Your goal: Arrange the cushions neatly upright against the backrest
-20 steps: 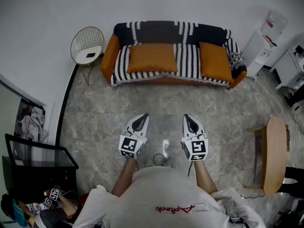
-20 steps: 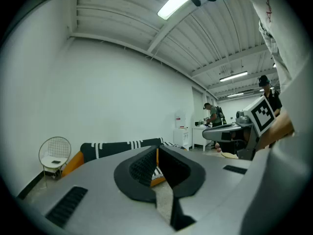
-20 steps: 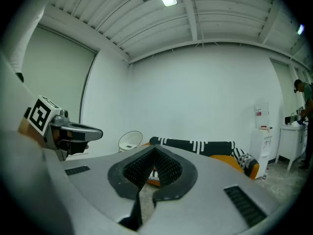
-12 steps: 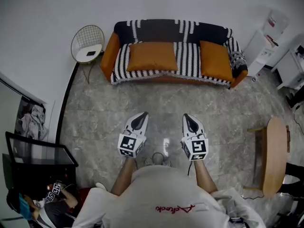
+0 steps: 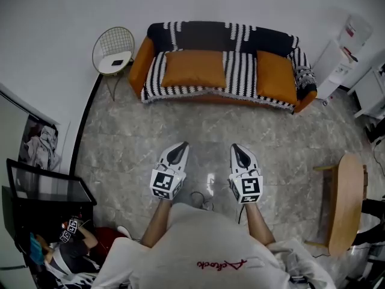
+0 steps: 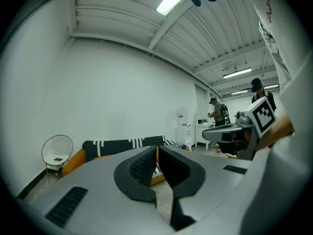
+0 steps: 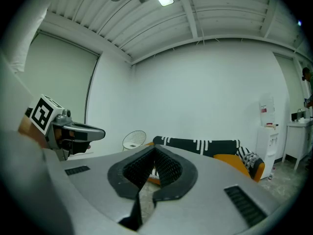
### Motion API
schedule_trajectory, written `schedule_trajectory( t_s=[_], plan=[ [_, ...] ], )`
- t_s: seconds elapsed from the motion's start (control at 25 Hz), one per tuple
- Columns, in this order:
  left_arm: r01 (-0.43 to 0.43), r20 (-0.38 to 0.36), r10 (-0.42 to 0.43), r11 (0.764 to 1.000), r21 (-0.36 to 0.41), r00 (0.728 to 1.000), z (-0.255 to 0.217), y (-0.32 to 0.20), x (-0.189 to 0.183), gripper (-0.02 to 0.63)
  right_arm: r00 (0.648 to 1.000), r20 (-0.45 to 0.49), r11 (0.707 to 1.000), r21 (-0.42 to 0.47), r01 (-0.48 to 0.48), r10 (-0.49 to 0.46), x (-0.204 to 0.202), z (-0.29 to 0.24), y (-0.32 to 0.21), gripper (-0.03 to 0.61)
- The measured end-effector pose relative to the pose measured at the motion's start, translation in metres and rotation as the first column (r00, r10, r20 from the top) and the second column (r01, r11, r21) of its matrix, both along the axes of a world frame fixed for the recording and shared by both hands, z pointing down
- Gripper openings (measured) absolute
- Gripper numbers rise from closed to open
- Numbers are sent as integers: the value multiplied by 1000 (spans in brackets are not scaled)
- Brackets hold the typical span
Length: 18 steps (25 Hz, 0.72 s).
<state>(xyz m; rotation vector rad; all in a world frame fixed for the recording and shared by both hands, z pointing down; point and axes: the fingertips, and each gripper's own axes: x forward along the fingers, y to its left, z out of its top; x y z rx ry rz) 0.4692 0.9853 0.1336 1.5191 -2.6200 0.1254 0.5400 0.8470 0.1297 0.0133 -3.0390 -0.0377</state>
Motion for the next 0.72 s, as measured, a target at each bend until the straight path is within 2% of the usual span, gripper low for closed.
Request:
schedule_trajectory(
  t_s=[0.4, 0.72],
  plan=[
    [21, -8, -21, 1000, -2, 1000, 7, -8, -28, 38, 1000, -13, 1000, 2, 14, -14, -30, 7, -12, 28],
    [4, -30, -4, 1000, 7, 1000, 21, -25, -83, 38, 999, -37, 1000, 12, 9, -9, -82, 18, -21, 28]
  ],
)
